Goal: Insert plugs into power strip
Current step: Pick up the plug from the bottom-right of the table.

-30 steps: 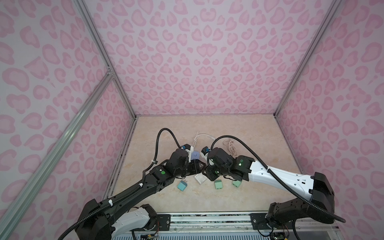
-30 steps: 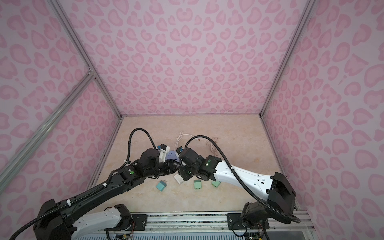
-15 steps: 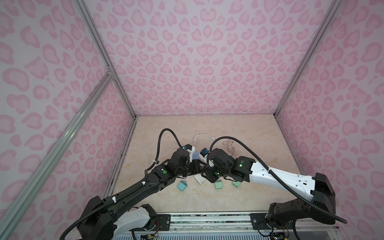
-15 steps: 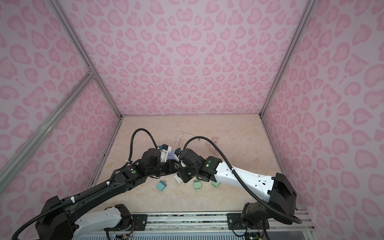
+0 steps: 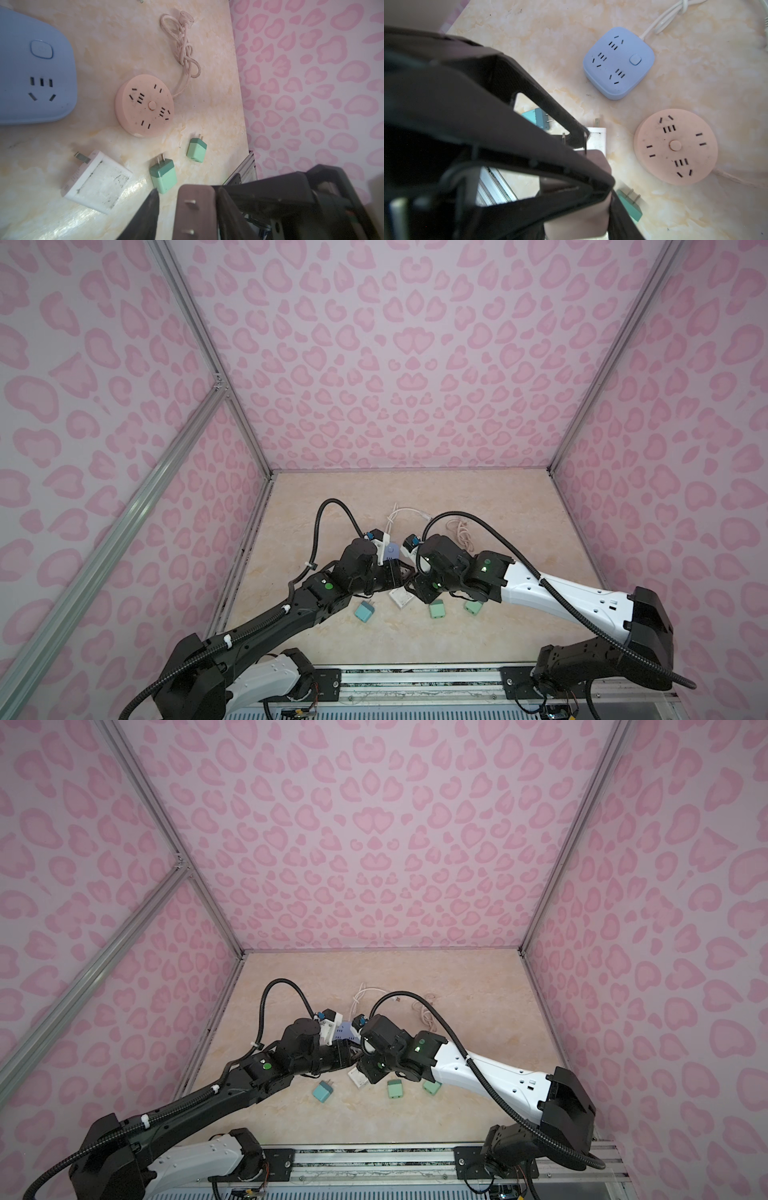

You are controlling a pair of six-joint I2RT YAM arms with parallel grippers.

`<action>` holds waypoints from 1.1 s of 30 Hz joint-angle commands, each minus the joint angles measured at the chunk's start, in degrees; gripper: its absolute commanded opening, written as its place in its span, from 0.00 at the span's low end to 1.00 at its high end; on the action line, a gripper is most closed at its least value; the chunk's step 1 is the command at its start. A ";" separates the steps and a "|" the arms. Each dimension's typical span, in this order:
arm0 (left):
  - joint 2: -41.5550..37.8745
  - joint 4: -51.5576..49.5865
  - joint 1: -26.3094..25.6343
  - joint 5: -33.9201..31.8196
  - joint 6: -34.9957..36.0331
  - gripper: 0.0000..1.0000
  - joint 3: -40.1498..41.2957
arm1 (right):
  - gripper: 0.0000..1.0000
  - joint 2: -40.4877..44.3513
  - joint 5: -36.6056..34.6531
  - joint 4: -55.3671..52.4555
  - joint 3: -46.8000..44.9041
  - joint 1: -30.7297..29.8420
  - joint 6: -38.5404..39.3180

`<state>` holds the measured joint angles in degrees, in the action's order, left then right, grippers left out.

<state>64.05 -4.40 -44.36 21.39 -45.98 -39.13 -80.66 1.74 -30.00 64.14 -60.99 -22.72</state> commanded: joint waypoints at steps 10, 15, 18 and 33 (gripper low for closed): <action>0.46 1.30 -0.11 2.55 -0.08 0.29 1.09 | 0.00 0.08 -2.02 3.14 -0.29 0.34 0.43; 0.53 1.63 -0.11 2.47 -0.25 0.18 1.46 | 0.01 -0.02 -1.86 3.79 -0.86 1.02 -0.09; 0.84 1.59 -0.06 2.20 -0.21 0.08 1.49 | 0.02 -0.11 -1.50 4.41 -1.31 1.57 -0.29; 2.99 1.69 0.14 -1.15 -2.65 0.02 0.52 | 0.51 0.69 1.01 6.25 -3.27 3.34 -1.70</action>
<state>66.63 0.38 -44.36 21.34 -47.97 -38.09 -80.66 4.43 -27.29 61.60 -58.06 -23.42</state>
